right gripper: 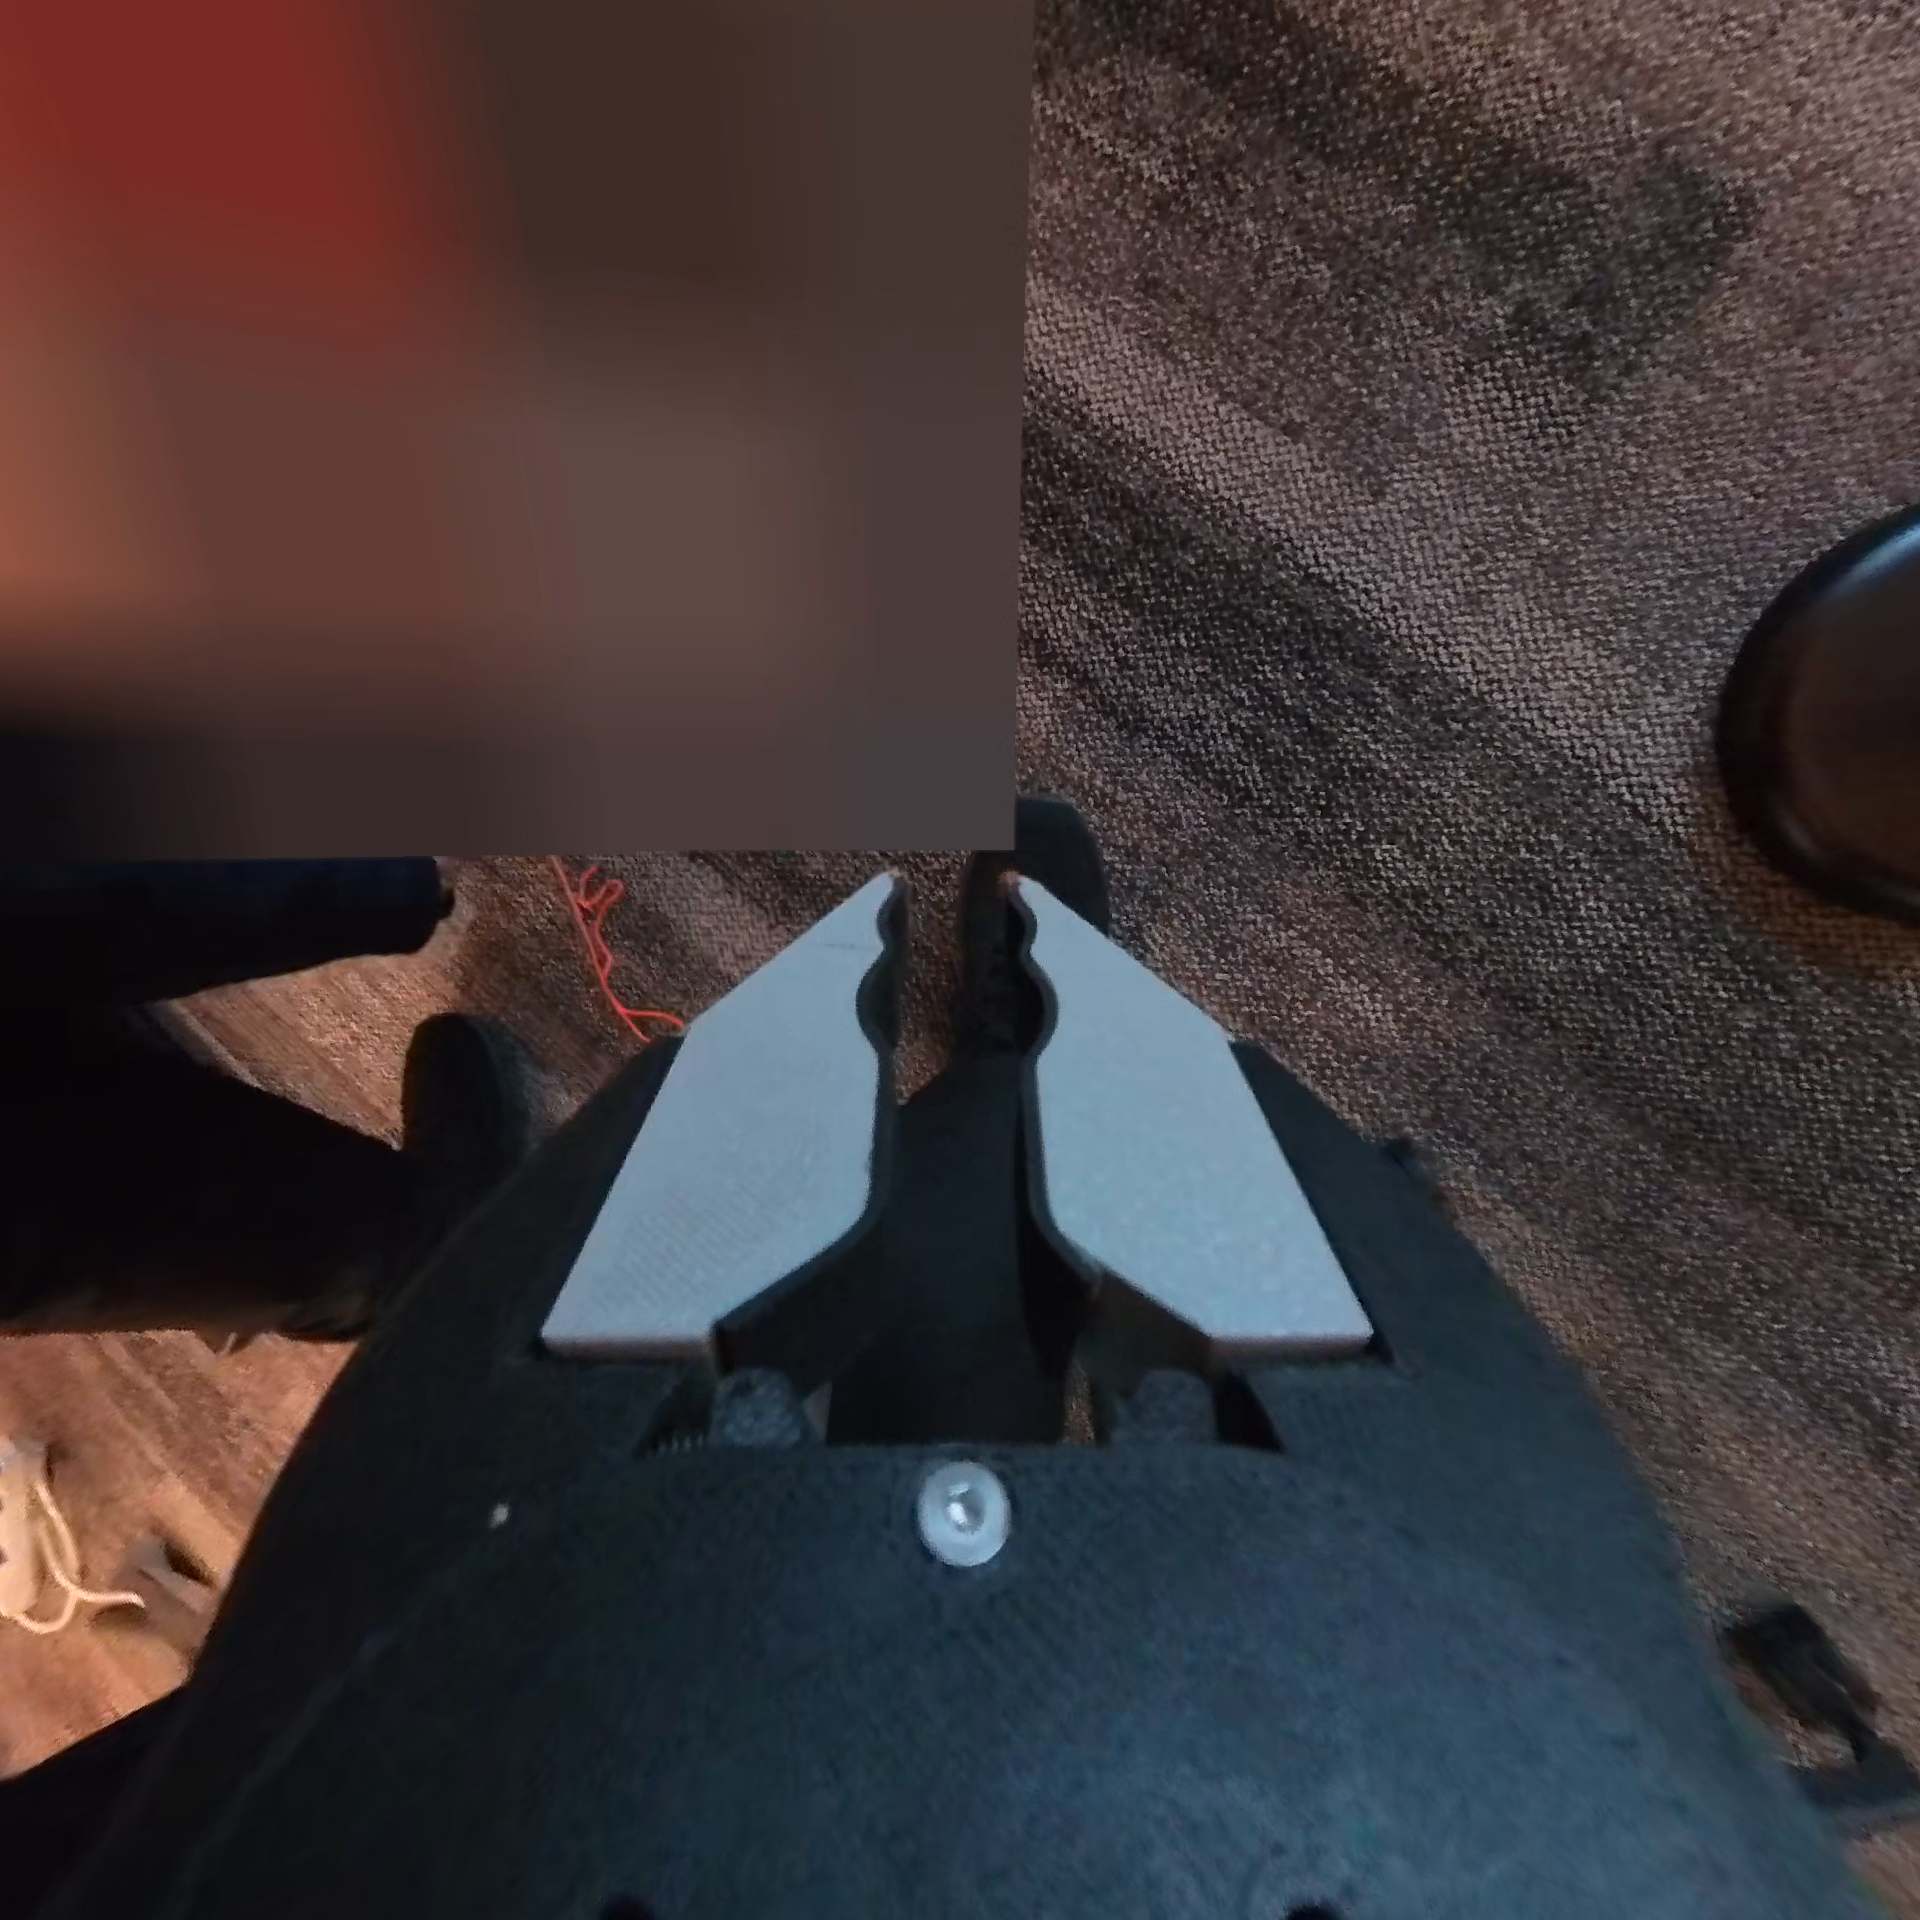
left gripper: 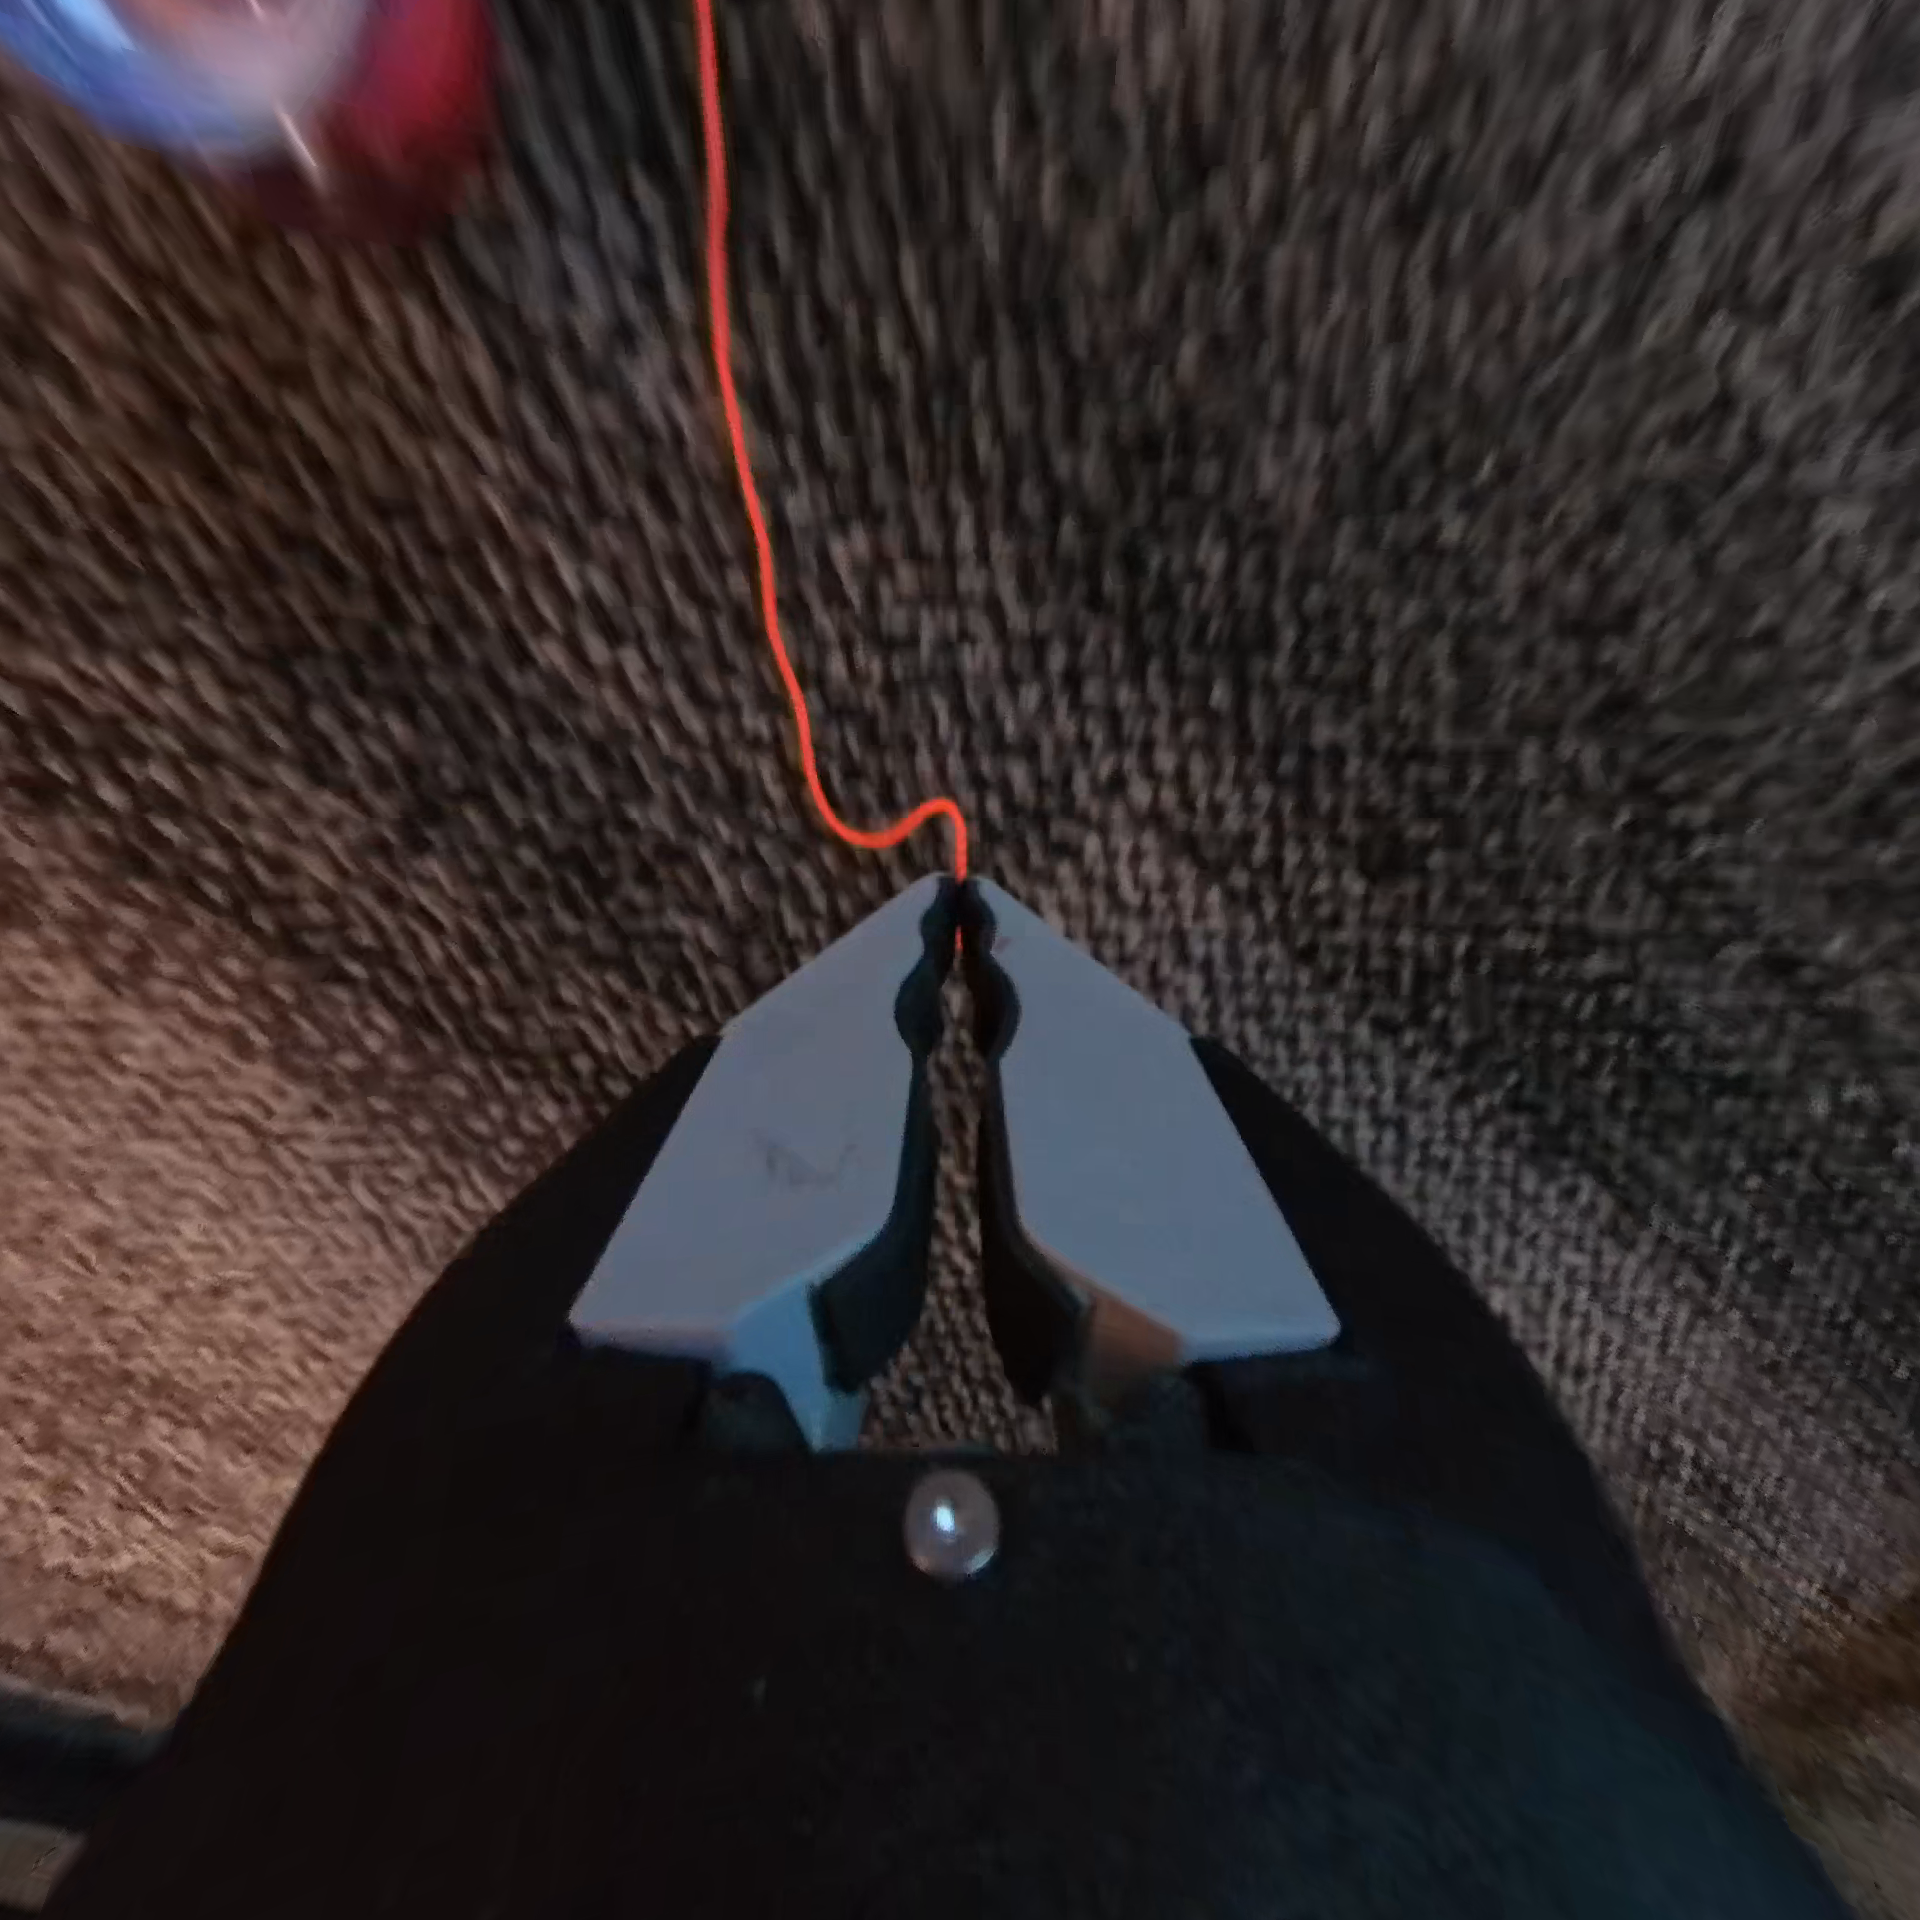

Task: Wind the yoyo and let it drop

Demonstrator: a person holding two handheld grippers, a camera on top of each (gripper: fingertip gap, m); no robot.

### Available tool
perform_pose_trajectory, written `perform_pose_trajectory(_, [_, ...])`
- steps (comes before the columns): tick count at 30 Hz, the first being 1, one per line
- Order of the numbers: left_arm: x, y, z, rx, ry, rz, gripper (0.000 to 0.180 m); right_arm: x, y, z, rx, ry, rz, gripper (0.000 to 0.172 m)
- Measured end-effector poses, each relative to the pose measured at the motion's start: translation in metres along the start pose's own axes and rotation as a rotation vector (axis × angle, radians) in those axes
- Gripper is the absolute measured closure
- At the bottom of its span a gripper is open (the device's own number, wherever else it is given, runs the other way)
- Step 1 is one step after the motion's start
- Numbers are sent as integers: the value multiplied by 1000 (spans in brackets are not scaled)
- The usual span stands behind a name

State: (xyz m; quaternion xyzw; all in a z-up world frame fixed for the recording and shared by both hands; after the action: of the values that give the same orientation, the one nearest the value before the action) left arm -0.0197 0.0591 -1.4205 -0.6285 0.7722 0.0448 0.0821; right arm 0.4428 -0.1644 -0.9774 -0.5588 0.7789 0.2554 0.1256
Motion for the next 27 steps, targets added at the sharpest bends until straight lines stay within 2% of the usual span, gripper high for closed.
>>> perform_pose_trajectory(3, [-57,19,-20,-15,-120,37,180,-3,-7,-1,4,-10,25,158])
perform_pose_trajectory(5, [-93,15,-38,43,-166,142,180,-4,-11,-1,9,-8,22,157])
perform_pose_trajectory(7, [-113,-8,-61,138,-177,346,180,-6,-13,-1,13,-2,15,157])
perform_pose_trajectory(9, [-117,7,-62,98,-118,414,180,-7,-15,0,19,-1,15,156])
perform_pose_trajectory(12, [-103,44,-30,124,116,289,179,-9,-18,-1,18,-7,19,156])
perform_pose_trajectory(13, [-99,50,-20,136,186,248,158,-8,-19,0,19,0,18,156])
perform_pose_trajectory(14, [-96,50,-13,165,228,229,146,-6,-21,0,21,10,16,155])
perform_pose_trajectory(15, [-97,51,-7,161,236,231,140,-5,-22,0,26,17,16,155])
perform_pose_trajectory(17, [-106,59,-2,58,192,265,119,-5,-26,0,31,16,21,155])
perform_pose_trajectory(19, [-120,70,-4,-27,136,235,119,-7,-28,-1,36,8,22,156])
perform_pose_trajectory(22, [-158,75,-16,-47,-52,162,133,-7,-30,-1,47,15,16,156])
perform_pose_trajectory(24, [-170,75,-17,-13,-116,103,129,-8,-31,-2,48,9,19,157])
perform_pose_trajectory(25, [-167,80,-9,-34,-74,58,131,-9,-31,-2,49,7,17,157])
perform_pose_trajectory(27, [-140,87,16,-73,149,-10,125,-9,-31,-1,51,10,12,157])
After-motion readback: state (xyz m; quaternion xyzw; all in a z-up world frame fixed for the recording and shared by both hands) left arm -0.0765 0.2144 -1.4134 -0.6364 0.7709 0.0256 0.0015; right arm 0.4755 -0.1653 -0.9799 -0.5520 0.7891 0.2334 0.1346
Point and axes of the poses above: each gripper's, where its closed fingertips meet, z out along the fingers, x out of its underside, y = z × x across the jaws, the point moved 2 cm from there along -z, back along the fingers, and after that the axes turned 3 degrees about -y, right-handed, at the moved point
